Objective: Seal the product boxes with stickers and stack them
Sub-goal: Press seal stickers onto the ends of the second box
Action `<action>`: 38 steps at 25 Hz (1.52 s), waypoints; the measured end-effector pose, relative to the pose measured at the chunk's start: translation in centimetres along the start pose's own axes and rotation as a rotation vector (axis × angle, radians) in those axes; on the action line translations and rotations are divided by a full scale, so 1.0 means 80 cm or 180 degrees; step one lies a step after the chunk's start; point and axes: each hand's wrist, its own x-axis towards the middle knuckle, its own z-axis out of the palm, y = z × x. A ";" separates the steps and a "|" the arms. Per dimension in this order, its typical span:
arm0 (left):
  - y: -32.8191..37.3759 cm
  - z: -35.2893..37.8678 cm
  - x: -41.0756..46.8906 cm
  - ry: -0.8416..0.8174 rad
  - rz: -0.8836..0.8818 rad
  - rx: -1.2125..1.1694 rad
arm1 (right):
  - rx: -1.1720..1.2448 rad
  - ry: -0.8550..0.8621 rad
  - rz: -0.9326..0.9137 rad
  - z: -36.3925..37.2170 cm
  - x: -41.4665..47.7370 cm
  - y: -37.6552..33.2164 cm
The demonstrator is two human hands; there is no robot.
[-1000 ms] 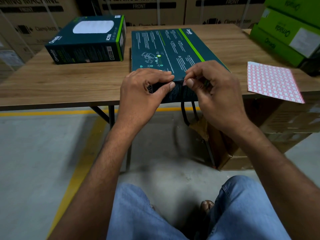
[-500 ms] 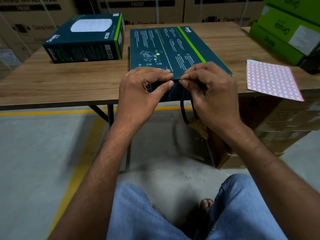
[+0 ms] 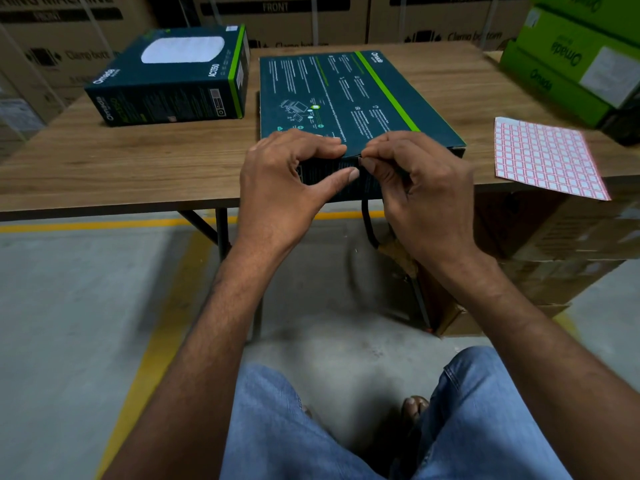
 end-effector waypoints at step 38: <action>0.000 0.004 0.002 0.0090 -0.0061 -0.0049 | 0.0535 -0.0558 0.0903 -0.014 0.024 -0.001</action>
